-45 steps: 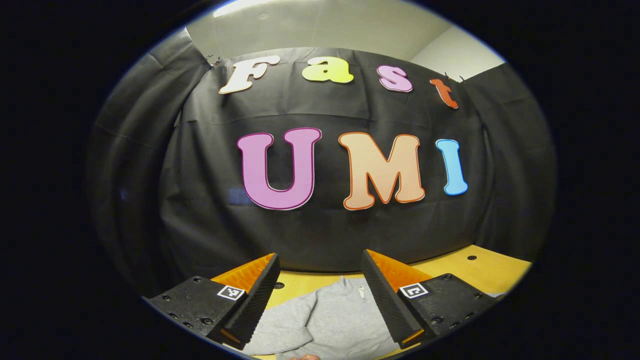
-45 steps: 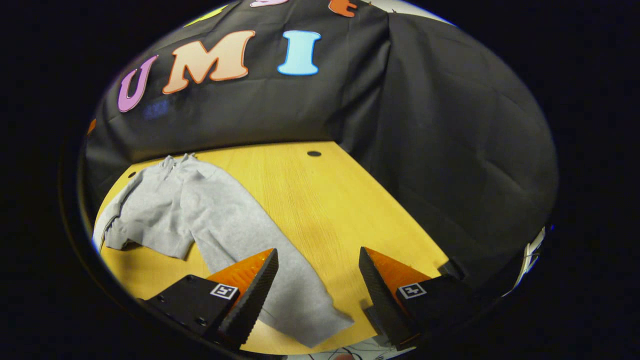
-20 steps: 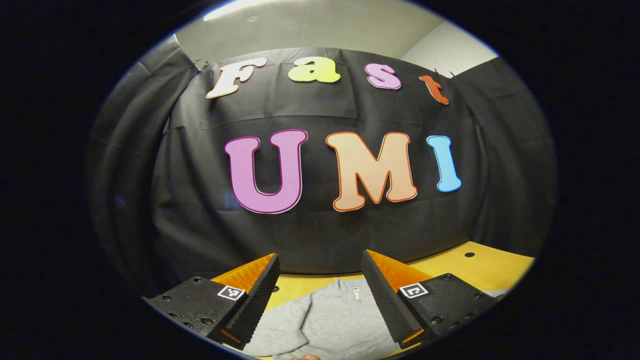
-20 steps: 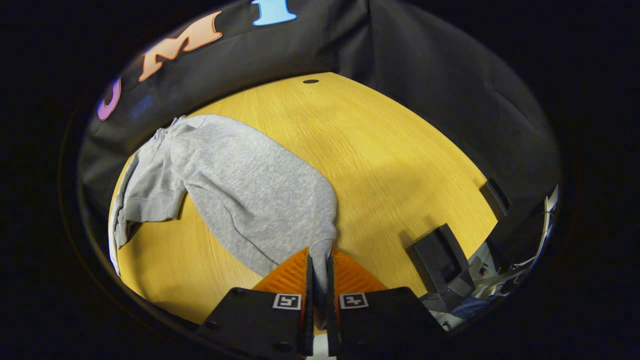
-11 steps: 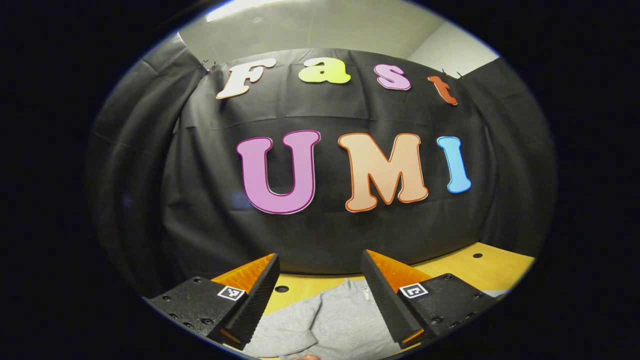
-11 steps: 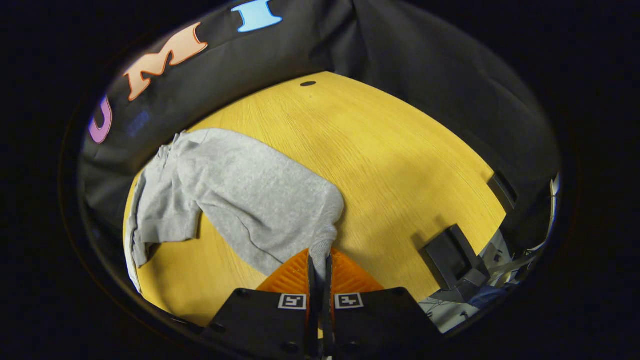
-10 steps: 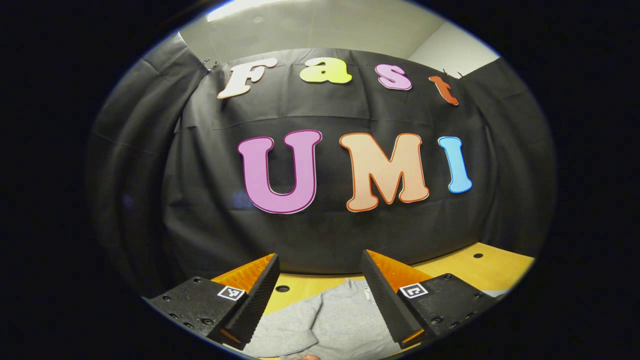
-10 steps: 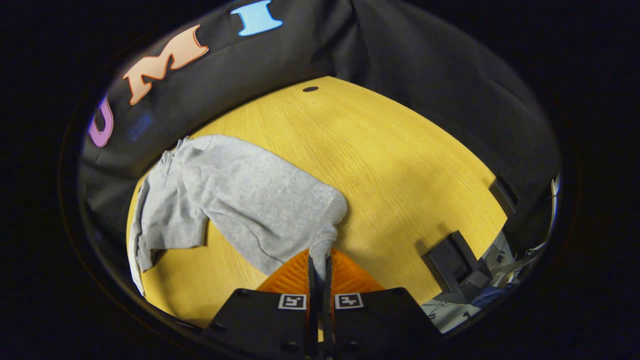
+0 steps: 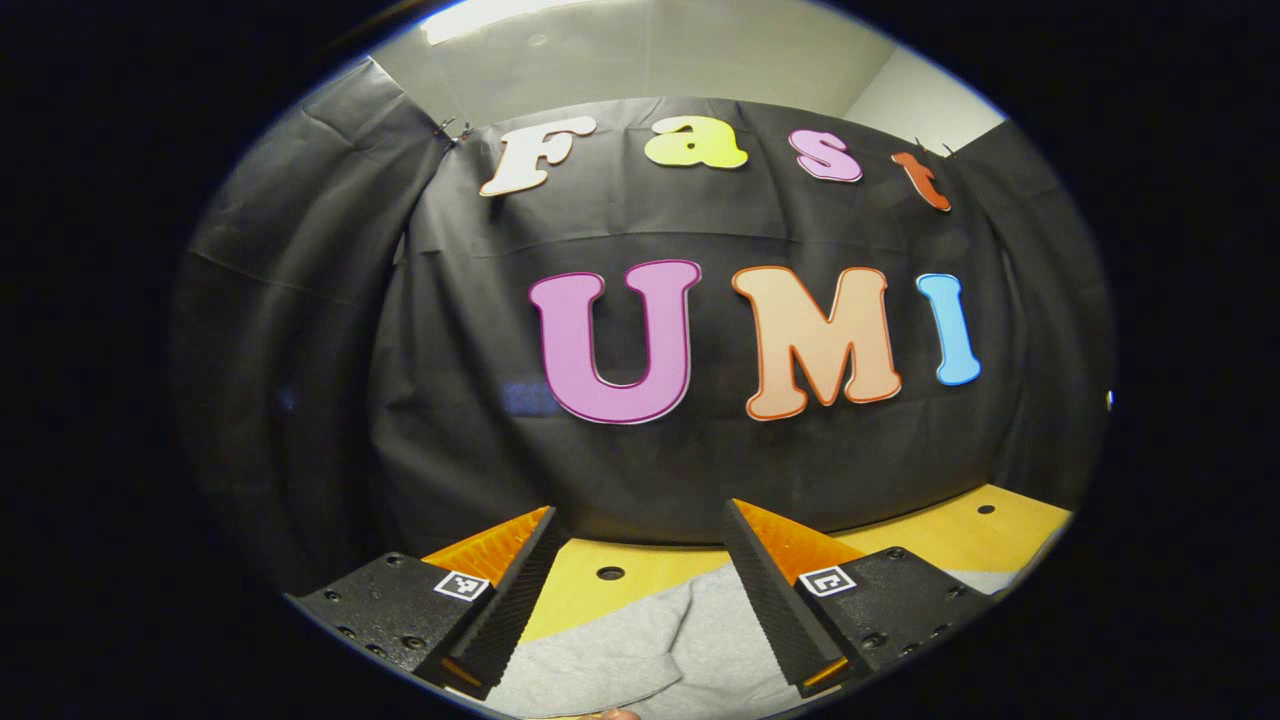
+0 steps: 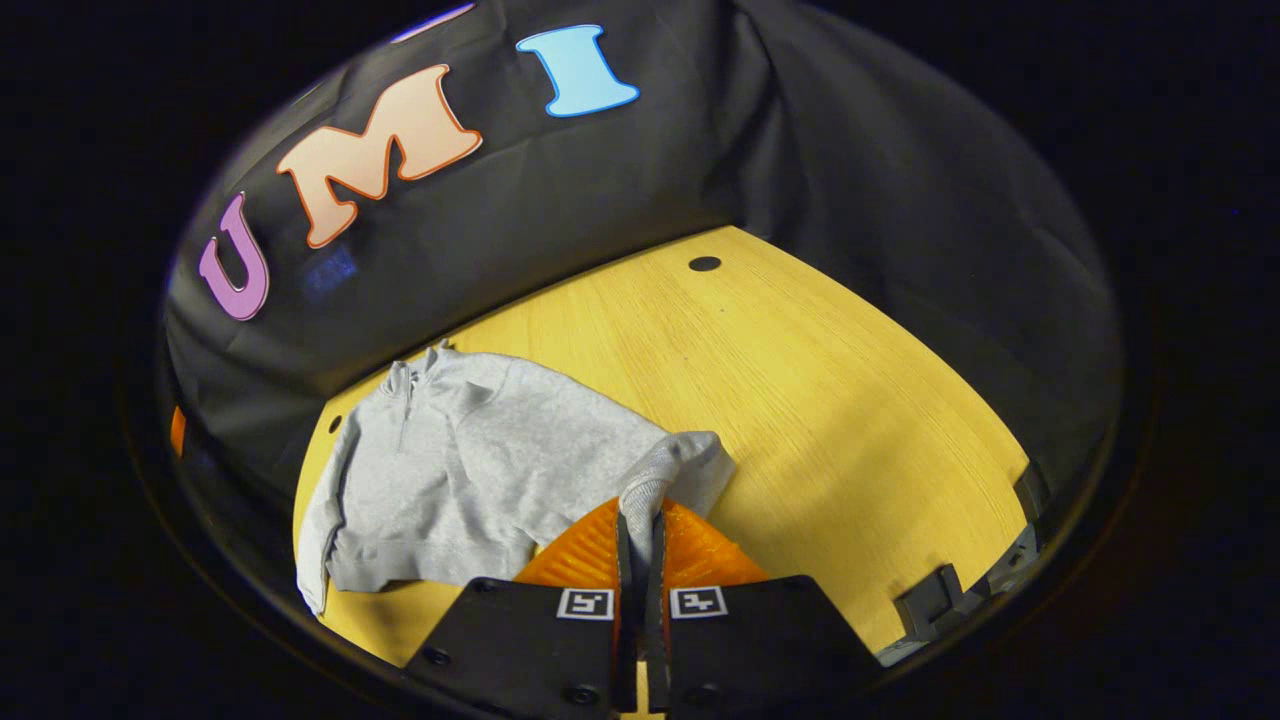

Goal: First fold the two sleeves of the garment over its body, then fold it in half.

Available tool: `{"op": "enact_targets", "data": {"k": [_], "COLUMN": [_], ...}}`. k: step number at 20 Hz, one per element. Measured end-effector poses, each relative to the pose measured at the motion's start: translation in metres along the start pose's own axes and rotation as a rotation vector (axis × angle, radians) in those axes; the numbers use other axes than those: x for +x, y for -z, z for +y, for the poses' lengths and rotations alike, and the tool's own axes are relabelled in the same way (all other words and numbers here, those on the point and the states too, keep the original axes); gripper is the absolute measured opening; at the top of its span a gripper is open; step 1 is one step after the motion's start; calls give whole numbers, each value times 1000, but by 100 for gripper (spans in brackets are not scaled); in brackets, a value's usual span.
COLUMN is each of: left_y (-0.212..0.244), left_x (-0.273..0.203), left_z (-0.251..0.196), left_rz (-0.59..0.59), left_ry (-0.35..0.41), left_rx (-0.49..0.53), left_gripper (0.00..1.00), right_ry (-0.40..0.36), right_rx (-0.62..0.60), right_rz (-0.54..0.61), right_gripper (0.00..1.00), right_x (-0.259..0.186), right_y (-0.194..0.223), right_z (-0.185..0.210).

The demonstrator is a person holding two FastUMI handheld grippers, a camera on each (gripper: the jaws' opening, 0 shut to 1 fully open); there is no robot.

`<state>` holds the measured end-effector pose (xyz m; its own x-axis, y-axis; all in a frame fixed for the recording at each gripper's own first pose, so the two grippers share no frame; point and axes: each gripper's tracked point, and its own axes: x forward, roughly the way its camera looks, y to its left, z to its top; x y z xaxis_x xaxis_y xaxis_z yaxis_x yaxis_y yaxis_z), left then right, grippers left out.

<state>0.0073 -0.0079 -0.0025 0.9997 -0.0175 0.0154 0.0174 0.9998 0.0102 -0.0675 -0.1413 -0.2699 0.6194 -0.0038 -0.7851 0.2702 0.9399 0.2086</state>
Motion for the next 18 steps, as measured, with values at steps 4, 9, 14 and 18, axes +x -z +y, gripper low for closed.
{"op": "enact_targets", "data": {"k": [4, 9, 14, 18], "left_y": [1, 6, 7, 10], "left_x": [-6, -16, -28, -39], "left_z": [28, 65, 98, 127], "left_rz": [4, 15, 21, 26], "left_ry": [-57, -123, -182, -232], "left_rx": [9, 21, 29, 23], "left_gripper": [99, 99, 99, 96], "right_ry": [-43, -111, -176, -218], "right_rx": [-7, -65, -121, -166], "right_rz": [-19, -58, -75, -80], "right_gripper": [6, 6, 6, 6], "right_x": [13, 26, 38, 46], "right_y": [-20, -47, -62, -67], "right_z": [35, 92, 151, 198]}}
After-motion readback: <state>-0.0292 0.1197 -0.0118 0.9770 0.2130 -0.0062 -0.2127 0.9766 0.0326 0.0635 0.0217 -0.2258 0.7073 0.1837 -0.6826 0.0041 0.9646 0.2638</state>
